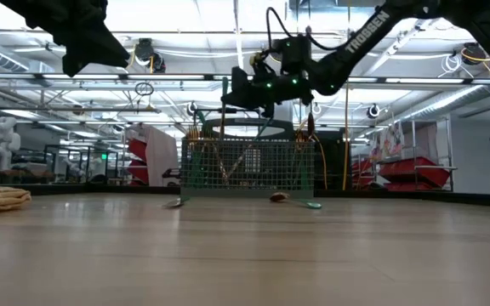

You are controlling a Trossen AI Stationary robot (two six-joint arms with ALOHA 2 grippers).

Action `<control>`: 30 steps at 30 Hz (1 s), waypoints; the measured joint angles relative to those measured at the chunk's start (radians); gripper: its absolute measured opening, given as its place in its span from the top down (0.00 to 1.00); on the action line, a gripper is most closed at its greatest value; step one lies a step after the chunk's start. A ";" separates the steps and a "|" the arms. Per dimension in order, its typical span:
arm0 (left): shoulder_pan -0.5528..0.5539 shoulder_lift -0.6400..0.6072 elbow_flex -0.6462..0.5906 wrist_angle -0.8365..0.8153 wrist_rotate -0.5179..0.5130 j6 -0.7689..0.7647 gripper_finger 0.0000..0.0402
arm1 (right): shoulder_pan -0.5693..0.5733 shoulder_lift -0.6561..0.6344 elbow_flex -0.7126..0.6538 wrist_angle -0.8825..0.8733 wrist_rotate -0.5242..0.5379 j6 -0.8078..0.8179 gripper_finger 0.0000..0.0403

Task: Sort silverware
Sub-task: Put the green knife into the silverware basket, then put the green spoon into the silverware basket

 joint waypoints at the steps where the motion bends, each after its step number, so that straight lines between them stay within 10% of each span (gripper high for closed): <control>1: 0.000 0.000 0.000 0.000 -0.007 0.000 0.78 | -0.001 -0.001 -0.021 0.031 -0.001 0.001 1.00; 30: 0.000 0.003 0.000 0.000 -0.106 0.002 0.78 | -0.003 -0.040 -0.173 0.220 -0.100 0.170 0.98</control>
